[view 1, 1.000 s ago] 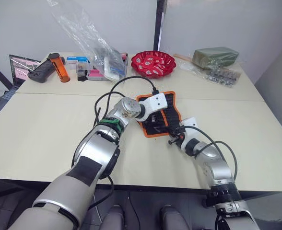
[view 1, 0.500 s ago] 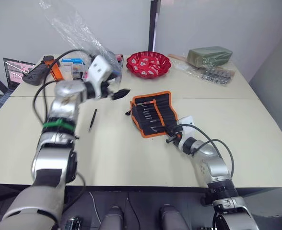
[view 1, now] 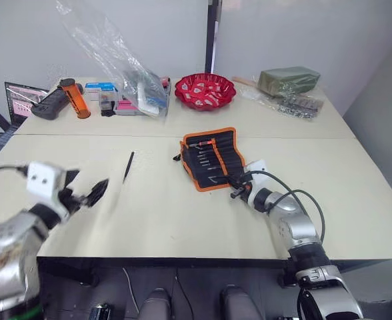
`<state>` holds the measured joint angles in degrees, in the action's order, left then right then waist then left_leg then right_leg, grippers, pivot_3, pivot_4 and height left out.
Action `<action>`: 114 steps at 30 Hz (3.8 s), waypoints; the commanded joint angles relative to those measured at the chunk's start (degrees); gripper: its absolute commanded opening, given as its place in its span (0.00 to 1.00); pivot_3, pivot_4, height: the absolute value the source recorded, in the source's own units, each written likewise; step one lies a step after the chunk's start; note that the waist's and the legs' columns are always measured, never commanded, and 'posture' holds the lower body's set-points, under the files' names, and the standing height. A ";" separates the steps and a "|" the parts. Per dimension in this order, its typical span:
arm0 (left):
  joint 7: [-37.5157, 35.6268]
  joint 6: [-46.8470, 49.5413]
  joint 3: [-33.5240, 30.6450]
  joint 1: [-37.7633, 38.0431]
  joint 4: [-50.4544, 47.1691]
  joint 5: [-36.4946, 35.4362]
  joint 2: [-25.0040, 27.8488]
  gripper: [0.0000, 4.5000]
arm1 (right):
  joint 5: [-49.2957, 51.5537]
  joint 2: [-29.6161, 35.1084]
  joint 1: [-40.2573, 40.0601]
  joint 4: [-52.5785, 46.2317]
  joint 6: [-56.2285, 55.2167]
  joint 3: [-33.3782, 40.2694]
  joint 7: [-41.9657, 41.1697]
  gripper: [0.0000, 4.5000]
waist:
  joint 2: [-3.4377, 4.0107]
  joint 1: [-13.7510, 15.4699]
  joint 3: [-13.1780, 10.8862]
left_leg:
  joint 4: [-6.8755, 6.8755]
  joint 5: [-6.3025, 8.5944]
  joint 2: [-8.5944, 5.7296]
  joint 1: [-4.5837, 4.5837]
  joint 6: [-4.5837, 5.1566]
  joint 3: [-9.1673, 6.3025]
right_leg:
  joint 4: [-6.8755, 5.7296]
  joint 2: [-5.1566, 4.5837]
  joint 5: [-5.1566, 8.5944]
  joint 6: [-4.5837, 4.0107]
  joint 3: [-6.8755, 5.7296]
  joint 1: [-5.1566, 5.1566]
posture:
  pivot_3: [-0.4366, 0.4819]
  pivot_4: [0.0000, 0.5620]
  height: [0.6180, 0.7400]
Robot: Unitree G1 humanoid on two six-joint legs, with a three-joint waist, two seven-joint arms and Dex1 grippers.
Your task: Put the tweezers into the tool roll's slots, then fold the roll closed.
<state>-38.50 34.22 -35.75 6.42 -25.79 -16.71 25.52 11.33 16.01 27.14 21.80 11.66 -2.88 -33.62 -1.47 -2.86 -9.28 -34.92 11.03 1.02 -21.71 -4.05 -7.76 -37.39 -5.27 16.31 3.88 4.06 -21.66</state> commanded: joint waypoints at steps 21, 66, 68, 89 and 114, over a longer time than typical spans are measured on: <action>8.12 -13.57 0.14 13.41 0.43 -6.68 -6.15 0.99 | -2.55 0.63 -1.12 3.43 1.03 -1.15 -1.10 0.00 | -0.33 0.46 0.21 | 0.18 0.06 0.08 0.50 -0.03 0.07 | 0.41 0.03 0.39 0.18 -0.03 0.54 | 0.48 0.27 1.00; 23.76 -17.83 23.80 -27.13 26.97 7.12 -4.60 0.01 | -2.12 2.06 -3.54 -4.73 3.31 -0.38 0.30 0.00 | -0.31 0.53 0.19 | 0.22 0.14 -0.02 0.19 -0.04 0.01 | 0.57 -0.04 0.40 0.30 -0.06 0.37 | 0.48 0.27 1.00; 20.70 -18.24 24.67 -27.11 25.12 6.53 -2.99 0.01 | -1.84 2.36 -3.64 -5.91 3.77 -0.03 0.40 0.00 | -0.27 0.55 0.15 | 0.24 0.14 -0.02 0.16 -0.04 0.01 | 0.60 -0.03 0.40 0.30 -0.06 0.36 | 0.48 0.27 1.00; -22.66 -20.96 52.94 -67.27 57.61 11.91 -3.22 0.01 | -3.05 2.44 -5.80 -10.19 8.50 -1.73 4.22 0.00 | -0.05 0.39 -0.04 | 0.12 0.12 -0.08 -0.64 -0.04 -0.01 | 0.50 -0.02 0.25 0.17 -0.07 -0.40 | 0.48 0.27 1.00; -26.24 -25.86 58.48 -68.39 72.17 24.52 -6.21 0.01 | -2.93 1.77 -5.59 -9.63 8.70 -1.06 5.34 0.00 | 0.00 0.33 -0.09 | 0.06 0.11 -0.09 -0.67 -0.03 -0.02 | 0.32 -0.02 0.43 0.47 -0.05 -0.46 | 0.48 0.27 1.00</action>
<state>-65.47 8.66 23.48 -61.85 47.20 6.89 19.24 9.78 17.43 22.52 9.52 18.80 -3.86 -29.04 -1.47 -2.53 -9.37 -34.88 11.14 0.93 -22.37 -4.07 -7.78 -37.08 -5.29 16.73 4.35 4.01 -22.12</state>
